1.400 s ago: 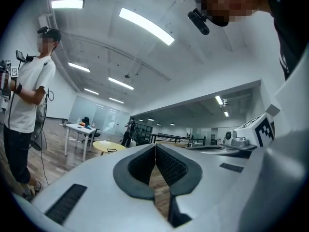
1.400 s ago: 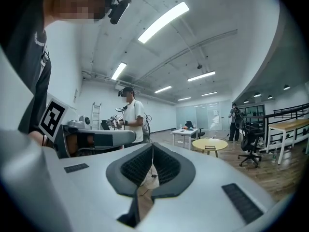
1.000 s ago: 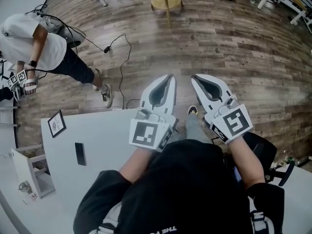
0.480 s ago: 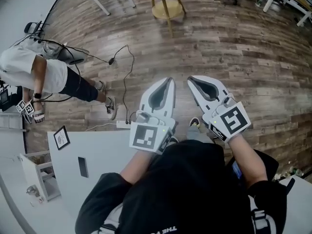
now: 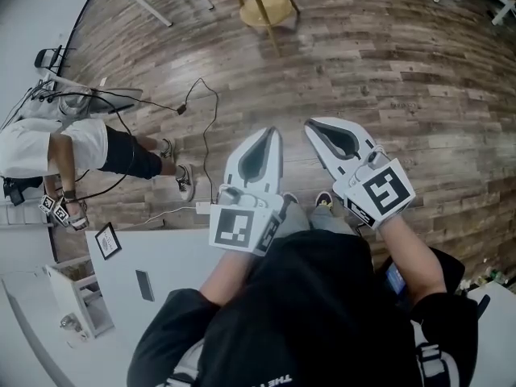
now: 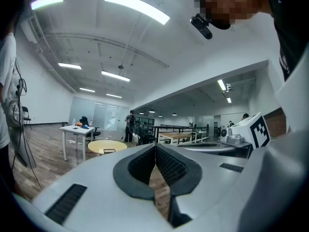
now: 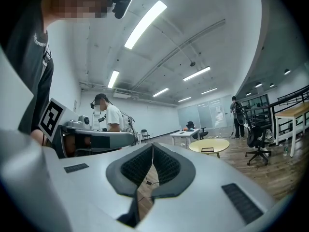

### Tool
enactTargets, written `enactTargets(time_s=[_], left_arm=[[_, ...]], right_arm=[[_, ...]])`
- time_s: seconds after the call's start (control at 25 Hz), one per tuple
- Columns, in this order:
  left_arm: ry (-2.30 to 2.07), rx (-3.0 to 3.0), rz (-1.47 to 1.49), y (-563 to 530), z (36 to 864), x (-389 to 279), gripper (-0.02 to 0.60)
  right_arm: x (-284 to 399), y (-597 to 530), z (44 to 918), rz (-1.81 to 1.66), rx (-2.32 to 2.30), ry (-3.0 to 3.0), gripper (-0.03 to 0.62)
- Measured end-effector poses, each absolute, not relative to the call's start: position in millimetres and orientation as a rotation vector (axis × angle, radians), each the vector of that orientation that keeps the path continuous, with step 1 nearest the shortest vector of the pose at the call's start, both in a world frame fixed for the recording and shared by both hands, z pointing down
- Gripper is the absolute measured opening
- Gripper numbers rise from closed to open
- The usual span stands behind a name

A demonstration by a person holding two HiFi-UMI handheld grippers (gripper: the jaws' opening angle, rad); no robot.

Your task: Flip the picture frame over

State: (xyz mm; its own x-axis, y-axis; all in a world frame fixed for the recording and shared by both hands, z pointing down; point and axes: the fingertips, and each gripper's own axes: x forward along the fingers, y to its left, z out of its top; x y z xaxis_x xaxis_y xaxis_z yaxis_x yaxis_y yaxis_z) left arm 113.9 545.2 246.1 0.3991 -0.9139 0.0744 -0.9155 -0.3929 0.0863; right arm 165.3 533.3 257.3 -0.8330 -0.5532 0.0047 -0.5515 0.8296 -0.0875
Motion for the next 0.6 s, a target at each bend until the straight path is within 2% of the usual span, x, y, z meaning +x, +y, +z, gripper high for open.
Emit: enactTargets(time_s=[0.28,0.6], left_arm=[[-1.640,2.538,0.017,507,251,89,0.023],[-1.643,2.505,-0.031,465,250,29,0.023]], right_arm=[[136,501,261,-0.131,-0.886,3.009,0.020],[81,459,259,-0.111,-0.930,3.033,0.020]])
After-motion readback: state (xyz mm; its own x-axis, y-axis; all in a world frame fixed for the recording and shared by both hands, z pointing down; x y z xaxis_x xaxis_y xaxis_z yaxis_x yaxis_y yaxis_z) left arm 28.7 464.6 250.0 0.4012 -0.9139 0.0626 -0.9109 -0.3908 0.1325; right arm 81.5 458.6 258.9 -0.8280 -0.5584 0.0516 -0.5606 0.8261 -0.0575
